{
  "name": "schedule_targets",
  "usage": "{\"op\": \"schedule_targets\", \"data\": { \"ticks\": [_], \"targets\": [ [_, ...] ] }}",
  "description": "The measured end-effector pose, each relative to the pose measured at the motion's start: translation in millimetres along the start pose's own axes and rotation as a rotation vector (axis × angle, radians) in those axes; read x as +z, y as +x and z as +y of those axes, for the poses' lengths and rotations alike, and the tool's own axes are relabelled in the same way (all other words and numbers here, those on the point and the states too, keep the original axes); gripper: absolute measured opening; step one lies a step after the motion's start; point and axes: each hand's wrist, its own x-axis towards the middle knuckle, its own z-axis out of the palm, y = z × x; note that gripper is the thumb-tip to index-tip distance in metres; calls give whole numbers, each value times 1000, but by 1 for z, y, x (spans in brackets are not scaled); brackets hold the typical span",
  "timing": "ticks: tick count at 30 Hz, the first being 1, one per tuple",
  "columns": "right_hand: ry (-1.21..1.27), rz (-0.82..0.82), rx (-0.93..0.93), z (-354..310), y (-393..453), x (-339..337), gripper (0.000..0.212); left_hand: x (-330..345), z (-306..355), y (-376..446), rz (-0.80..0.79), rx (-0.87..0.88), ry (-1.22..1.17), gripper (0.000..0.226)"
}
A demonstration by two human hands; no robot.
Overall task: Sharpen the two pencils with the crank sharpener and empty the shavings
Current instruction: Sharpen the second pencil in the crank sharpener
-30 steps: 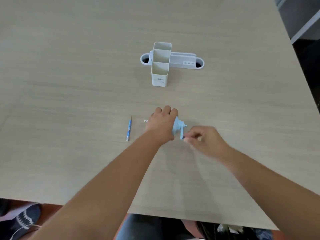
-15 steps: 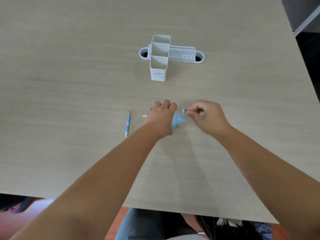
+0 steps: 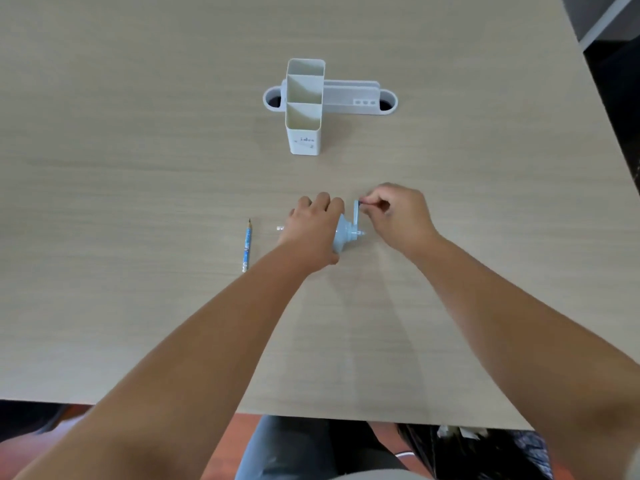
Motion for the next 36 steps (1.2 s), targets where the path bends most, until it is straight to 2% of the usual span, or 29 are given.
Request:
{"op": "schedule_targets", "data": {
  "ticks": [3,5,7,9,11,14,16,18,21,23,26,28,30,31,33,35,36],
  "targets": [
    [-149,-224,48,17,-14,21,10,2,-1,-1,14,-26,-39,72],
    [-105,-287,31,17,-50,12,5,3,-1,-1,2,-20,-45,72],
    [17,-248,-53,7,-66,-8,2,2,0,-1,-1,-22,-39,72],
    [64,-87,-123,-1,-44,-17,3,1,2,0,6,-15,-20,72],
    [44,15,-58,1,-8,-8,4,1,1,-1,5,-3,-10,74],
    [-29,-127,99,19,-1,21,8,1,1,-2,17,-18,-31,72],
    [-90,-224,101,25,-33,23,8,1,1,-1,21,-22,-38,71],
    [7,-265,86,17,-64,6,4,0,2,-2,-2,-18,-37,71],
    [109,-100,-18,-2,-46,-15,4,-2,2,-1,5,-10,-46,72],
    [127,-3,30,-1,-10,-12,5,-1,2,-1,5,-3,-37,72],
    [35,-85,114,12,7,12,6,0,0,-2,17,-13,-47,71],
    [-58,-188,129,20,-20,20,7,1,0,-2,19,-19,-68,70],
    [-17,-269,129,15,-57,11,4,1,0,-2,4,-7,-57,70],
    [50,-268,118,10,-67,2,4,2,0,-3,-2,0,-46,70],
    [127,-138,77,-1,-52,-13,5,2,1,-3,6,18,-24,70],
    [121,-10,76,0,-15,-13,5,1,0,-3,6,27,-20,70],
    [91,-26,88,3,-1,-7,5,1,0,-3,5,23,-29,70]
  ]
}}
